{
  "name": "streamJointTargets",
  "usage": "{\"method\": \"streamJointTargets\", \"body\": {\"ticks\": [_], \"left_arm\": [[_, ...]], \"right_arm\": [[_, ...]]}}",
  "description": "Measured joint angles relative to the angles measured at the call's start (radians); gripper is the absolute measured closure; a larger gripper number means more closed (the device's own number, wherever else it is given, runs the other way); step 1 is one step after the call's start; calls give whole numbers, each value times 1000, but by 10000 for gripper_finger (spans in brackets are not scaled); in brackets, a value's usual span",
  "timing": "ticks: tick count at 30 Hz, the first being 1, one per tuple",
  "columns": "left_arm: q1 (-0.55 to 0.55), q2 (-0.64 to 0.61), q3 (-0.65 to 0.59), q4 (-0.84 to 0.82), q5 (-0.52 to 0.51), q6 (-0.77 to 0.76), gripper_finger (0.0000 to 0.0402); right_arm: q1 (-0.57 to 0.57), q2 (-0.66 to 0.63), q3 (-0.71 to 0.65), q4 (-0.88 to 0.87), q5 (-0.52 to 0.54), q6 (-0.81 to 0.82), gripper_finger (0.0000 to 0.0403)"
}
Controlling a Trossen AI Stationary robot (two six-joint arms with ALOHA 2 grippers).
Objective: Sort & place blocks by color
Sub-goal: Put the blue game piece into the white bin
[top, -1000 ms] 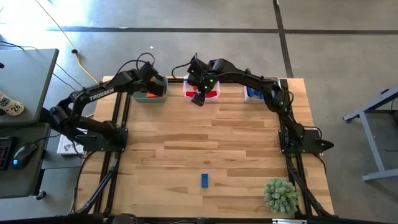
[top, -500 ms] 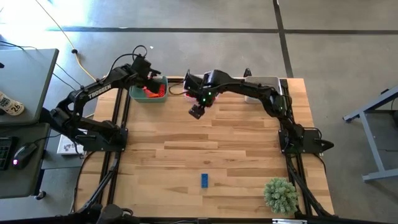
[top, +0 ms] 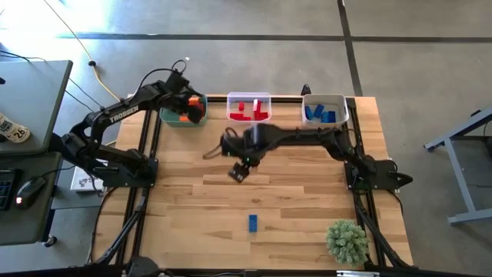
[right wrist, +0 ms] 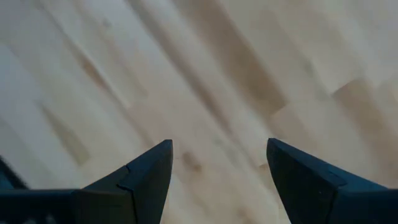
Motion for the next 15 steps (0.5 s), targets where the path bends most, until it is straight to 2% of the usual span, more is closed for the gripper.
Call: {"method": "streamJointTargets", "body": {"ticks": [8, 15], "left_arm": [[-130, 0, 0, -56, 5, 26, 179], [-250, 0, 0, -101, 4, 20, 179]], "right_arm": [[141, 0, 0, 0, 1, 376, 155], [249, 0, 0, -1, 67, 713, 155]]}}
